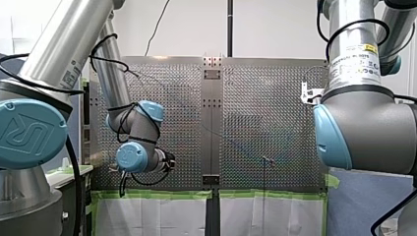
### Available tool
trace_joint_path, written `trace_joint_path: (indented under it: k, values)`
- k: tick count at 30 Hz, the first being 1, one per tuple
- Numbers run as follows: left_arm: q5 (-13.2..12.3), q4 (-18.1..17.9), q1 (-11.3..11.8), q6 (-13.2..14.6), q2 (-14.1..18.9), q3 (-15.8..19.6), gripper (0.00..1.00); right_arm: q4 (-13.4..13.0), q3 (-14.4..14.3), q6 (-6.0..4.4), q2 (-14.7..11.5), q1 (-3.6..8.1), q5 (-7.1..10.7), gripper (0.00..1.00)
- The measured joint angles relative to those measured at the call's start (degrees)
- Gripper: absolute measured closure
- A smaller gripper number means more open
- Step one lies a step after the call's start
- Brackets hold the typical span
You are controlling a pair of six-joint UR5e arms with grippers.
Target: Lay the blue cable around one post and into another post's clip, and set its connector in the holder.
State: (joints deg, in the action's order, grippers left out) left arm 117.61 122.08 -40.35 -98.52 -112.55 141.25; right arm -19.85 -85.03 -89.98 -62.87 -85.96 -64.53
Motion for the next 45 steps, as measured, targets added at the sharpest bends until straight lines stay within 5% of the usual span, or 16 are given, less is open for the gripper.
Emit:
trace_joint_path:
  k: [14,21,45]
  values:
    - [0.0,0.3,0.7,0.4,0.0,-0.1,0.00,-0.1,0.7,-0.54,0.1,1.00,1.29,0.78]
    - [0.0,0.7,1.1,0.7,0.0,-0.1,0.00,-0.8,0.9,-0.66,0.3,1.63,4.03,0.78]
    - [-0.2,1.0,2.0,1.0,0.0,-0.1,0.00,-1.2,3.1,-1.21,2.9,1.62,6.66,0.78]
